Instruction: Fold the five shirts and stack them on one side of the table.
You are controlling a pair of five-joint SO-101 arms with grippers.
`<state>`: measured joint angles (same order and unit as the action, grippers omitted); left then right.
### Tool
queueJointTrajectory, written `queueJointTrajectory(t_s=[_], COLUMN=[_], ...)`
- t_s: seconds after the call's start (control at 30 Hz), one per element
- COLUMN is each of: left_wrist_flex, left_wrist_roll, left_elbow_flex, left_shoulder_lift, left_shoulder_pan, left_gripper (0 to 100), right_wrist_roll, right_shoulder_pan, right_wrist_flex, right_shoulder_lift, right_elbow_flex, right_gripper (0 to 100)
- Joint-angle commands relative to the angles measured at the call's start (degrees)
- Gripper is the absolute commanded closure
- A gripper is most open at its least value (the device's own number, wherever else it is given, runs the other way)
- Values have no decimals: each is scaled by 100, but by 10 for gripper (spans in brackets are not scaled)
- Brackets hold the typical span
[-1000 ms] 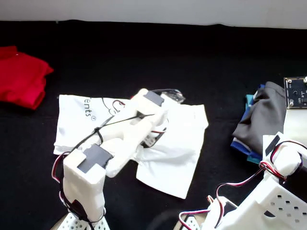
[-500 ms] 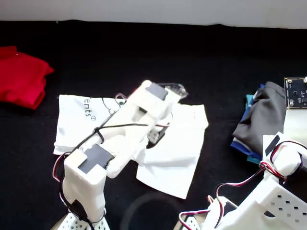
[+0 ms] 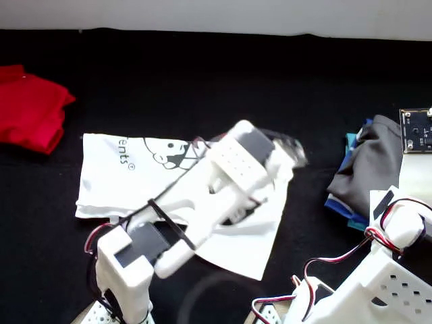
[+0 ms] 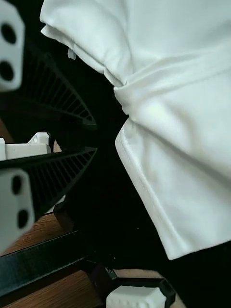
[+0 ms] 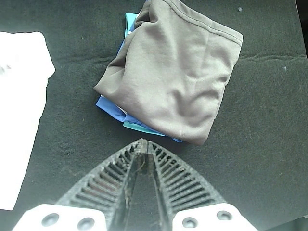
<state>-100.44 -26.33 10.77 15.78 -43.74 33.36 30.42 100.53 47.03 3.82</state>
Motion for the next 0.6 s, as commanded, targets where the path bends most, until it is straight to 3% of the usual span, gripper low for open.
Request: queueJointTrajectory(t_s=[0.0, 0.37, 0.57], left_wrist_flex=[-53, 1679, 2022], left_wrist_roll=[62, 62, 44], left_elbow_flex=[-585, -1727, -1842], left_shoulder_lift=[-303, -295, 171], left_shoulder_pan=[-708, -866, -910], left_gripper=[879, 819, 818], right_wrist_roll=[62, 62, 62], right_shoulder_pan=[48, 48, 40], right_wrist_flex=[48, 48, 48], right_shoulder_lift=[66, 66, 66], right_elbow_flex=[-13, 4, 4], right_gripper=[979, 979, 979])
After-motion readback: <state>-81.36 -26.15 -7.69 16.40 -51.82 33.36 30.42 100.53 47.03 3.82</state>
